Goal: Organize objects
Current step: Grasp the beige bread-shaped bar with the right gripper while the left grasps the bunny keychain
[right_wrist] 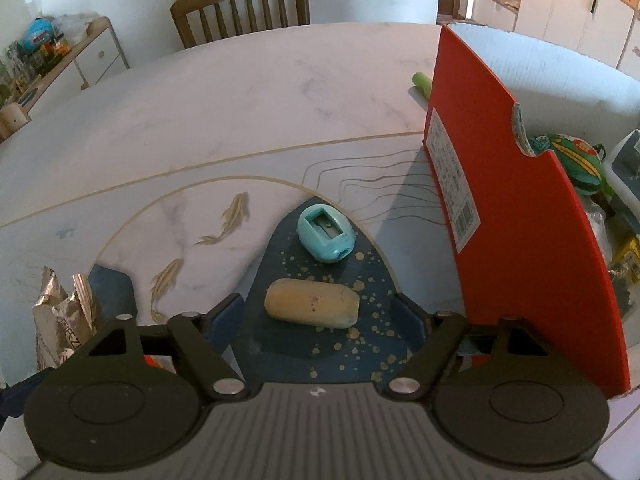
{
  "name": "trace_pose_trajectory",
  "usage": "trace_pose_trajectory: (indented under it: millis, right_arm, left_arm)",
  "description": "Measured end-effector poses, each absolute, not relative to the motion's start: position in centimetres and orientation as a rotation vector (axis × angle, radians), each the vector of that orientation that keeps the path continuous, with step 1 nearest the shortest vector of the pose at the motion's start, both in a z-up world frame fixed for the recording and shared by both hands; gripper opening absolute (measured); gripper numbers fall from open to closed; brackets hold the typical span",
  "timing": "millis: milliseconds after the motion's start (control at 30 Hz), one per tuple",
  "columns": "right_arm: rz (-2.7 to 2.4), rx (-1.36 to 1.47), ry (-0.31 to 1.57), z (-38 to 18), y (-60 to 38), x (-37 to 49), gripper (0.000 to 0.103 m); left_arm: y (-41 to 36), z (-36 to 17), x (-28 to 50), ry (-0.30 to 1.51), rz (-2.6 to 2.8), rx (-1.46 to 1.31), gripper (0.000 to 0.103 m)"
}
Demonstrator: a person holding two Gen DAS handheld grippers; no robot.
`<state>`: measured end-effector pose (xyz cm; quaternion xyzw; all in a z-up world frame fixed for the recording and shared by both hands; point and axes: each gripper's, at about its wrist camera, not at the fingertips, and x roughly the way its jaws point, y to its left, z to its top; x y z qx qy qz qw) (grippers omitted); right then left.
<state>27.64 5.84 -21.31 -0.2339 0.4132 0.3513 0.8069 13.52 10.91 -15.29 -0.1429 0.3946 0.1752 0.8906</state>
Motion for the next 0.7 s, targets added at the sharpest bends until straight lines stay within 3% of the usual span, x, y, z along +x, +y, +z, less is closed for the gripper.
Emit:
trace_pose_trajectory:
  millis: [267,400,700]
  right_arm:
    - [0.745,-0.509,0.891,-21.4,6.0,27.6,0.058]
    - [0.758,-0.515,0.888,-21.3,6.0,27.4,0.051]
    - [0.782,-0.505,0.879,-20.1,5.4,26.8,0.051]
  left_arm:
    - [10.8,-15.1,13.5,0.821,0.352,-0.294,0.054]
    - [10.9,-15.1,13.4,0.823,0.351,-0.304,0.052]
    - [10.7,-14.0,13.3,0.824,0.333,-0.329,0.05]
